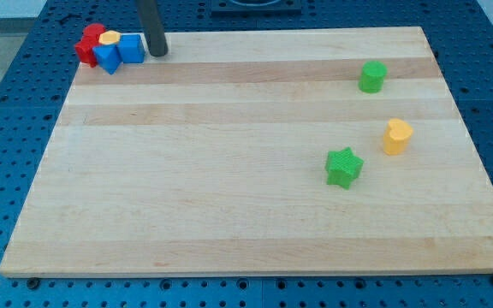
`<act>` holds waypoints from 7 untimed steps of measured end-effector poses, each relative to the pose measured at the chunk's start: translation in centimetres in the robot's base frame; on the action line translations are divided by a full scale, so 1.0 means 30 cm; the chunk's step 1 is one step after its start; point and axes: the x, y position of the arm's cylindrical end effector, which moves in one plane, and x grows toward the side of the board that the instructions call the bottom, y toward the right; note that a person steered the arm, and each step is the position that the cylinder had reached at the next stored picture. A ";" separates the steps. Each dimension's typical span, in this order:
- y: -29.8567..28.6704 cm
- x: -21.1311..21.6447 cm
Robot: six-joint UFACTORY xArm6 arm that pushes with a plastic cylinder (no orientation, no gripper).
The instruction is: Move your arm closer to green circle
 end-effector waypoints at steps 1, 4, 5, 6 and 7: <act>0.171 0.015; 0.869 0.023; 1.040 0.058; 1.114 0.079; 1.173 0.150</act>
